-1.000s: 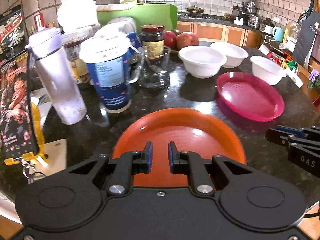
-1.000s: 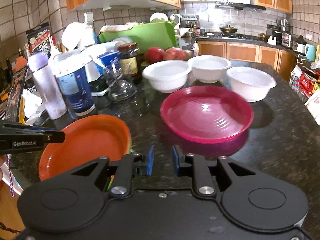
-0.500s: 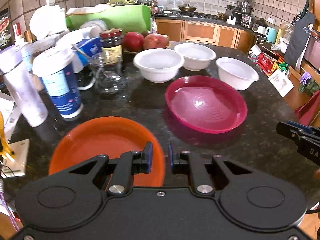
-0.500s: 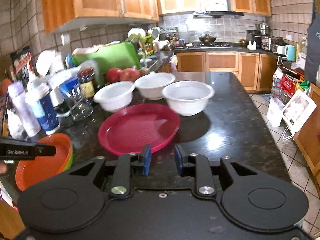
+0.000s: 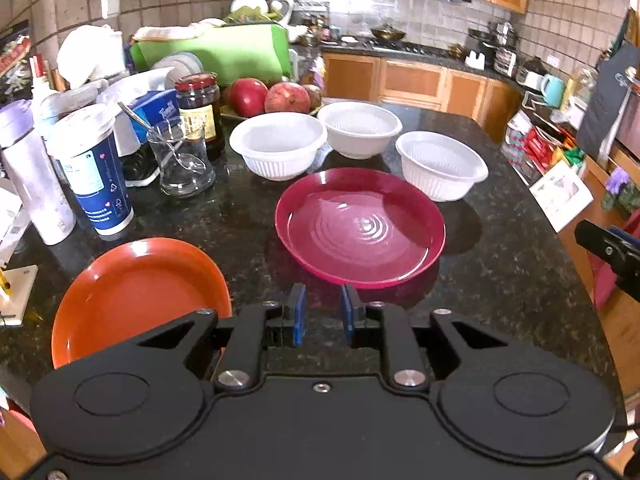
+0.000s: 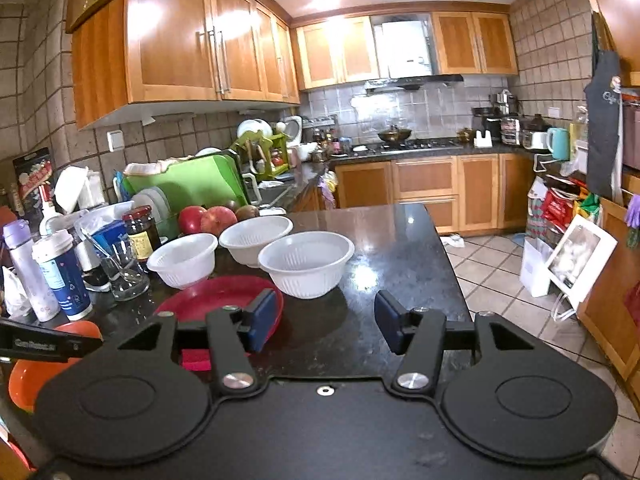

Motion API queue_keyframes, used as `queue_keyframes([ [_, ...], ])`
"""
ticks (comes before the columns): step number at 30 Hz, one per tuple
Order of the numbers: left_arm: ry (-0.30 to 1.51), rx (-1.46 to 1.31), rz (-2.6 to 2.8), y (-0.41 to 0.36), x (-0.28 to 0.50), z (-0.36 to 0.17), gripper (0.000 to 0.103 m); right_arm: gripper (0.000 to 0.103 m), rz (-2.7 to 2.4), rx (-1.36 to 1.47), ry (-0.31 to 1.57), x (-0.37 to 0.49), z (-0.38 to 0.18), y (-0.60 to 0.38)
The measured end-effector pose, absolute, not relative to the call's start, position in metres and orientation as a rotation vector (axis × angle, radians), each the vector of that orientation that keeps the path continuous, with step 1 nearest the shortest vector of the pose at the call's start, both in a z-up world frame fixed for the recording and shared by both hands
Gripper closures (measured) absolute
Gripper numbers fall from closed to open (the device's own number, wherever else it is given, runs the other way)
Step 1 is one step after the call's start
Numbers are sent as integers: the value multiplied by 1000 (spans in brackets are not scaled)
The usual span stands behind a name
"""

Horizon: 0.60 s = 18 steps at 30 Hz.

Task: Organize plates and bowls
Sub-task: 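Move the left tool toward the magenta plate's rim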

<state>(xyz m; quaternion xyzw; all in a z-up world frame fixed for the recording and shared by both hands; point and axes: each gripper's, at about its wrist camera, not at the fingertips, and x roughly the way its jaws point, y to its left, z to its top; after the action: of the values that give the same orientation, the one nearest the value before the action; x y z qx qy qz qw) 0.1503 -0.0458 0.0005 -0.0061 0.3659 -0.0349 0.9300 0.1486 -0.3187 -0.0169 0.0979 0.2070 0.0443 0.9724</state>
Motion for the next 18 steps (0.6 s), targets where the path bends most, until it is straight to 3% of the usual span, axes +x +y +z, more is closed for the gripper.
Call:
queue_keyframes([
  [7, 735, -31, -58, -51, 152, 6, 74, 46, 197, 254, 517, 173, -15, -328],
  [18, 711, 50, -15, -49, 189, 10, 74, 49, 262, 222, 522, 206, -13, -298],
])
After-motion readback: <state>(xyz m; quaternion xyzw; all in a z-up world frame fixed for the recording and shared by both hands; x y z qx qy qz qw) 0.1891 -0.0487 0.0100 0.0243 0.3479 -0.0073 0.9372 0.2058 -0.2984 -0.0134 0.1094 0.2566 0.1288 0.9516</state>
